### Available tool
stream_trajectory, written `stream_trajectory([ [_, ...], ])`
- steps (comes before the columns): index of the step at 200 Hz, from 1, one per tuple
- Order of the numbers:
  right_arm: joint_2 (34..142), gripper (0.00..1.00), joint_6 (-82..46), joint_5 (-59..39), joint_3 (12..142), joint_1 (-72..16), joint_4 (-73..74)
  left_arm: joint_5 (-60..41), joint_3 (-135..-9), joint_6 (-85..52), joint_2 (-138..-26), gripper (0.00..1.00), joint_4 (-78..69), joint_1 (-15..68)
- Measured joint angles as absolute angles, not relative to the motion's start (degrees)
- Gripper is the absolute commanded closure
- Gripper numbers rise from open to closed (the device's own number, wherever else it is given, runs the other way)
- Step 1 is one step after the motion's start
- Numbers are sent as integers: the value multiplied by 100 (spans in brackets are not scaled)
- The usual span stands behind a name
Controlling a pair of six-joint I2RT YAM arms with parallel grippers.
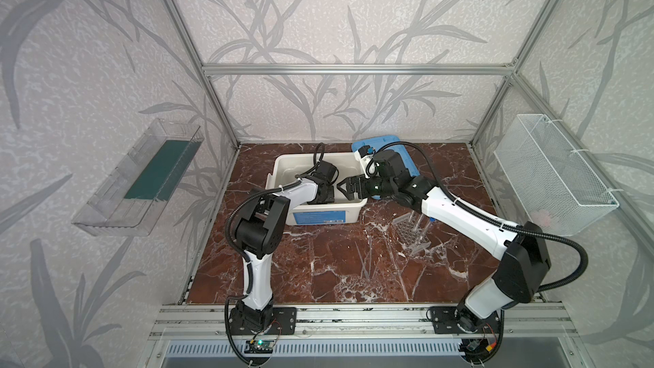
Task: Organize the chemistry lab equipment
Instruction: 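Lower the tweezers into the white bin and open the left gripper, then raise the left gripper out of the bin and move toward the pipettes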
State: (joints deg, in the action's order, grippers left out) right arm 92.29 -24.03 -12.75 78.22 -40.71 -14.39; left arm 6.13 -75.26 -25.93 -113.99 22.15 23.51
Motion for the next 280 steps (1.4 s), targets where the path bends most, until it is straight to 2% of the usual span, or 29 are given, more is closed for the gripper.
stream_trajectory([
  [48, 9231, 3, -2403, -1273, 7813, -4071, -1437, 681, -7526, -2644, -11397, 60, 2235, 2351],
  [133, 9231, 3, -2381, -1267, 7793, -4071, -1463, 674, -7631, -2652, -11039, 36, 2421, 2351],
  [195, 8838, 2, -2279, -1194, 7699, -4034, -1684, 351, -7736, -2652, -9668, 19, 2556, 2351],
  [203, 8713, 1, -2263, -1186, 7679, -4021, -1741, 292, -7778, -2655, -9463, 14, 2571, 2351],
  [214, 8519, 0, -2241, -1181, 7640, -3994, -1815, 224, -7811, -2685, -9214, 2, 2576, 2351],
  [280, 7109, 1, -2088, -1164, 7129, -3778, -2670, -257, -8189, -3050, -7819, 1, 3304, 2593],
])
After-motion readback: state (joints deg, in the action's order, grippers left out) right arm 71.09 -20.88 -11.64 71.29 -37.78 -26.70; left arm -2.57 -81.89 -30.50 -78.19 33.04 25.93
